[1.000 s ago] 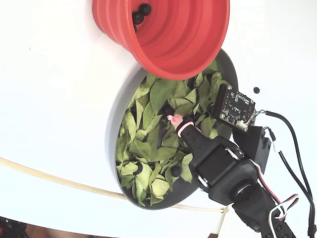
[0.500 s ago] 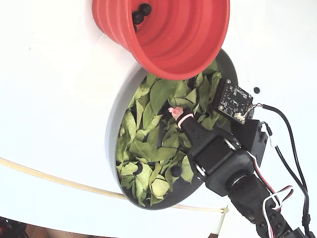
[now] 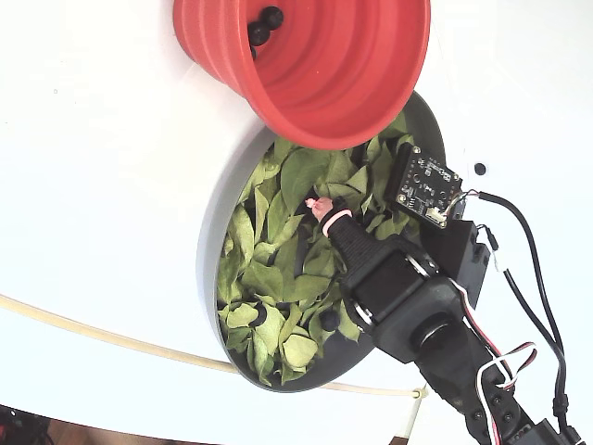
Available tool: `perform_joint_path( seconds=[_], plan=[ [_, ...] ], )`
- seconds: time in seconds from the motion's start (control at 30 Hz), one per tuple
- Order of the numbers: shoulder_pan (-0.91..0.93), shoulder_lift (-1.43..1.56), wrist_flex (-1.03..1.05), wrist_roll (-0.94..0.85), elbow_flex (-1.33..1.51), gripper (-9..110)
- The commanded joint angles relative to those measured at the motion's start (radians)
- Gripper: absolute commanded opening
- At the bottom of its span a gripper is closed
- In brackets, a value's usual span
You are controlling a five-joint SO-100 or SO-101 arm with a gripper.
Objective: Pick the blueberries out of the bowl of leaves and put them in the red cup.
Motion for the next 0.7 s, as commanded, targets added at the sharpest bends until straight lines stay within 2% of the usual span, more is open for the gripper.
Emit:
perform_joint_path(
  seconds=[0.0,0.67],
  plan=[
    [0.006,0.017,-0.017,-0.003,-0.046,16],
    [0.0,-0.044,-0.043,0.005,-0.074,17]
  ],
)
